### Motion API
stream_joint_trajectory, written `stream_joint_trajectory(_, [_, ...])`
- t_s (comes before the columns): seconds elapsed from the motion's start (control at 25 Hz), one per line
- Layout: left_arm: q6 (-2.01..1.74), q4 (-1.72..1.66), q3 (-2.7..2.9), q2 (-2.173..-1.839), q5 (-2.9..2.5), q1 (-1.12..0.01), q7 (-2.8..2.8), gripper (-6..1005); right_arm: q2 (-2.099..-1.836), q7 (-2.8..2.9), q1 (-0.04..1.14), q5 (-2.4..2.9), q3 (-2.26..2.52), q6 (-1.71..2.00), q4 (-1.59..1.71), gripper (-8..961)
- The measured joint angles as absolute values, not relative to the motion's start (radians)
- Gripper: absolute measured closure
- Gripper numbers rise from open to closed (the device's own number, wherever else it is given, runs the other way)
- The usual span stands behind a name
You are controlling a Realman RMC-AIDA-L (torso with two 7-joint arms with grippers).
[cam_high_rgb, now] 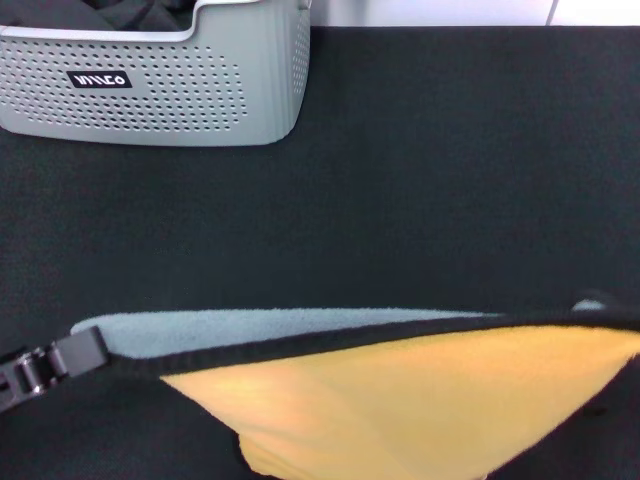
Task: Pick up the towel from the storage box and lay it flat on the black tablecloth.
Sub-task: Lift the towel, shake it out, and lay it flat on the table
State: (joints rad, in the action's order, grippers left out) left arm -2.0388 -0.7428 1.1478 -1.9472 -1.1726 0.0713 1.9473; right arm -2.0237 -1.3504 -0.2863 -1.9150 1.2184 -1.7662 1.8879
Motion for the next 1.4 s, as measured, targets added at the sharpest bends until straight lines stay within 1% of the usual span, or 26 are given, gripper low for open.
stream_joint_trajectory(0.28, [-2.040,-0.811,1.161,-1.948,-1.173,0.141,1.953,971,-2.021,-1.362,-0.314,-1.912,1.322,-1.773,1.862,933])
stream_joint_trajectory(0.48, [-2.039,-0.798,1.183,-1.943,-1.193,0.131,1.935,971,-2.021,-1.411,-0.326,-1.904,1.359,-1.778,1.777,930])
stream_joint_trajectory(0.56, [-2.037,-0.759,1.177,-1.946,-1.220,0.101,1.919,971,-2.021,-1.433,-0.310,-1.896,1.355,-1.776,1.702,930])
stream_joint_trajectory(0.68, [-2.034,-0.633,1.172,-1.949,-1.284,-0.001,1.871,971,-2.020,-1.492,-0.252,-1.880,1.351,-1.771,1.561,928])
stream_joint_trajectory(0.84, [-2.024,-0.481,1.169,-1.955,-1.352,-0.148,1.812,971,-2.021,-1.535,-0.153,-1.836,1.323,-1.758,1.411,926])
stream_joint_trajectory(0.92, [-1.994,-0.423,1.167,-1.957,-1.373,-0.204,1.791,971,-2.022,-1.558,-0.100,-1.818,1.303,-1.752,1.334,926])
stream_joint_trajectory(0.96, [-1.994,-0.423,1.167,-1.957,-1.373,-0.204,1.791,971,-2.021,-1.578,-0.072,-1.816,1.297,-1.746,1.289,925])
stream_joint_trajectory(1.0, [-1.927,-0.391,1.168,-1.957,-1.381,-0.246,1.782,971,-2.020,-1.596,-0.051,-1.813,1.291,-1.740,1.252,925])
stream_joint_trajectory(1.16, [-1.821,-0.374,1.164,-1.959,-1.377,-0.283,1.781,971,-2.018,-1.673,0.024,-1.804,1.261,-1.704,1.130,923])
stream_joint_trajectory(1.4, [-1.692,-0.372,1.118,-1.967,-1.372,-0.300,1.781,970,-2.017,-1.739,0.130,-1.786,1.256,-1.598,0.998,920])
